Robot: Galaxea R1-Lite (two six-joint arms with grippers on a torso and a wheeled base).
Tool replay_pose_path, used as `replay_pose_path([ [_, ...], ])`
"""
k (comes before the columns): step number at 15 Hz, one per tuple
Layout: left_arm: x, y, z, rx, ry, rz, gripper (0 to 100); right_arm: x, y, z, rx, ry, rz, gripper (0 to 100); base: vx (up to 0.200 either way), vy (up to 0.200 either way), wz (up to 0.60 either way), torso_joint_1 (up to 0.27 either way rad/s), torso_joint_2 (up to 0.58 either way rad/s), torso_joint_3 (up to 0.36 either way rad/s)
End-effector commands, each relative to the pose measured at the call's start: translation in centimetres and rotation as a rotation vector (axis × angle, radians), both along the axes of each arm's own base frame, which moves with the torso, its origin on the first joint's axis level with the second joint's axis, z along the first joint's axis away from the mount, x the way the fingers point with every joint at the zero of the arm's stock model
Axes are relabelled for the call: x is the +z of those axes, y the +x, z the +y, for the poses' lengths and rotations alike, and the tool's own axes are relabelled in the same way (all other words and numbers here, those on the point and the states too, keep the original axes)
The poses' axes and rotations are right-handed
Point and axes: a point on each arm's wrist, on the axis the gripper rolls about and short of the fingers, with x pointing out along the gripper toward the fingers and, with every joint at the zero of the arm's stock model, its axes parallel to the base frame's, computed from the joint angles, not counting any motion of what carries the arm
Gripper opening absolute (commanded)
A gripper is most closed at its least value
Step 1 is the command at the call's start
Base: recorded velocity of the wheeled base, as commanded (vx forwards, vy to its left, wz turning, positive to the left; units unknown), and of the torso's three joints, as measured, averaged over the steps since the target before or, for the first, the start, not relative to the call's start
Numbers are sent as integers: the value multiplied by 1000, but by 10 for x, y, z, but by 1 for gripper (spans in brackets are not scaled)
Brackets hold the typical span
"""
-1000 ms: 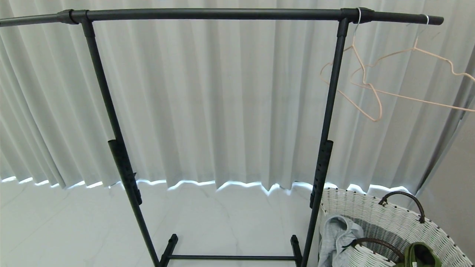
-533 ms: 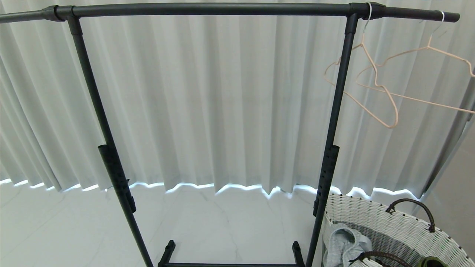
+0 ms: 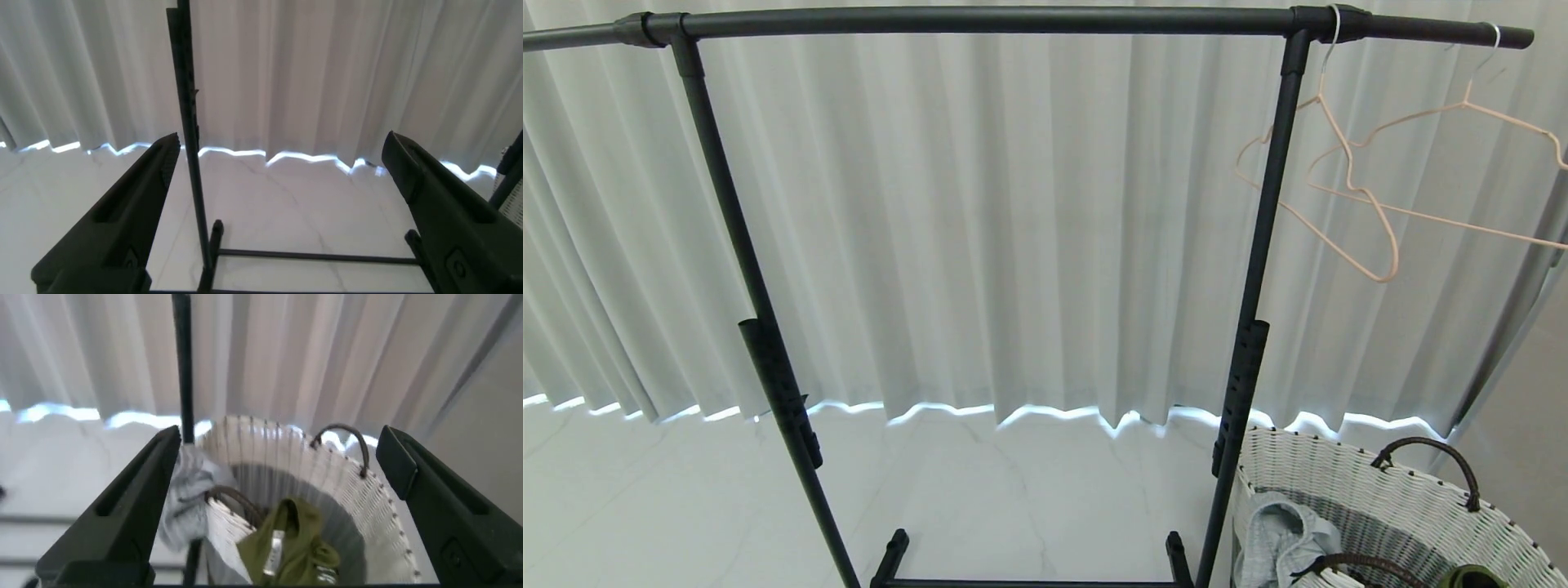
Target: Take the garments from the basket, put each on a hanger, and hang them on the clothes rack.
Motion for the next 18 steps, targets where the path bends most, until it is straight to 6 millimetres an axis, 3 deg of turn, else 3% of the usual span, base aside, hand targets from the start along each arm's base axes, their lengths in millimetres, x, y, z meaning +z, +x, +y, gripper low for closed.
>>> replay_pose_path([
  [1, 0, 0, 0, 0, -2, -1, 100, 18, 84, -5, -158, -227, 446, 100, 0, 0, 0, 0, 0, 0],
  [2, 0, 0, 0, 0, -2, -1, 100, 9, 100, -15, -259, -357, 574, 100, 0, 0, 0, 0, 0, 0],
  [4, 0, 0, 0, 3, 0, -1, 100, -10, 122, -28, -269, -484, 733, 100, 0, 0, 0, 0, 0, 0],
  [9, 0, 0, 0, 2, 4, 1, 100, -66, 139, -31, -211, -477, 862, 100, 0, 0, 0, 0, 0, 0],
  [14, 0, 0, 0, -1, 9, 1, 100, -80, 153, -32, -89, -447, 909, 100, 0, 0, 0, 0, 0, 0],
  [18, 0, 0, 0, -1, 14, 1, 100, -90, 180, -38, -87, -468, 932, 100, 0, 0, 0, 0, 0, 0],
])
